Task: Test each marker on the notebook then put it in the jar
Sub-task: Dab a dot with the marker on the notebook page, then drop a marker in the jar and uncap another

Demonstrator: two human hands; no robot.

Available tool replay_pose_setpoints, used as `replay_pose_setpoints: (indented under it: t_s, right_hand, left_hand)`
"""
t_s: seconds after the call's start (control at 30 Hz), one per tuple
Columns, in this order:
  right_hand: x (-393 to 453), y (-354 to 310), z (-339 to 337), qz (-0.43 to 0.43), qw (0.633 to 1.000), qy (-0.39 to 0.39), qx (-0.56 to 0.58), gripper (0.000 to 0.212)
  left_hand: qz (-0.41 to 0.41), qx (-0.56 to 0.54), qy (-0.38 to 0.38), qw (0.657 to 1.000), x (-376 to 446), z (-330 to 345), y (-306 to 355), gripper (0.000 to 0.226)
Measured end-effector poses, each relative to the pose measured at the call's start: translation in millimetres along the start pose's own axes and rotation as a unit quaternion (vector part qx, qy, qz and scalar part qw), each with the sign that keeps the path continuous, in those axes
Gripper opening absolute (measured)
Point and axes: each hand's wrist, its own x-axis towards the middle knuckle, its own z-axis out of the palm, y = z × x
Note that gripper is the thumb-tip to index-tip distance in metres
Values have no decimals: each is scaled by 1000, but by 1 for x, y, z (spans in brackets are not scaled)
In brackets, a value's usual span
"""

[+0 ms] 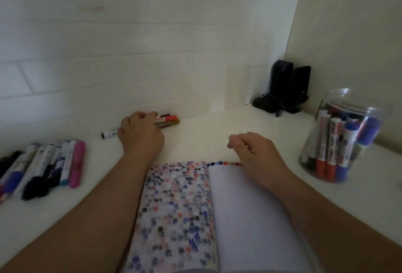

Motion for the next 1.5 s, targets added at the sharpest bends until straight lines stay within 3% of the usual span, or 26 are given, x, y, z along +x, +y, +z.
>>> replay_pose_setpoints:
  t_s: [0.17, 0.27, 0.43, 0.57, 0.73, 0.83, 1.0, 1.07, 1.13, 1.23, 1.3, 1.4, 1.5]
  right_hand:
    - [-3, 1, -8, -35, 999, 21, 35, 58]
    - [-5, 1, -8, -54, 998, 6, 25, 41]
    - [-19, -23, -5, -123, 987, -97, 23, 23]
    - [-31, -44, 4, -181, 965, -189, -9, 41]
    - [-36, -56, 5, -190, 952, -237, -27, 37]
    - [-38, -60, 0, -188, 948, -253, -42, 39]
    - [-43, -66, -1, -186, 932, -296, -93, 52]
    - [-42, -68, -2, -178, 934, -296, -92, 51]
    - [-40, -68, -1, -179, 934, -297, -80, 48]
    - [-39, -65, -2, -166, 949, -269, 4, 41]
    - [-33, -60, -7, -64, 976, -178, 107, 44]
    - [-19, -46, -19, 75, 968, 9, 239, 44]
    - [-13, -41, -22, 110, 932, 53, 342, 33]
  left_hand:
    - [-28, 59, -27, 998, 1, 10, -2, 37]
    - [-39, 68, -33, 996, 1, 9, -2, 35]
    - [-60, 72, -56, 994, 0, 5, 1, 35]
    - [-44, 58, -55, 996, -2, 5, 3, 34]
    - [-35, 61, -12, 997, -3, 6, 0, 31]
    - [-2, 102, -49, 994, -2, 7, 1, 42]
    - [64, 226, -85, 968, 9, -8, 3, 39]
    - [69, 169, -85, 980, 13, -24, 13, 29]
    - [51, -36, -121, 991, 7, -37, 35, 19]
    - [76, -297, -166, 937, -22, -44, 78, 19]
    - [113, -395, -189, 892, -45, -44, 96, 21]
    - [187, -410, -210, 868, -70, -41, 100, 22]
    - [257, -344, -216, 877, -86, -36, 95, 23]
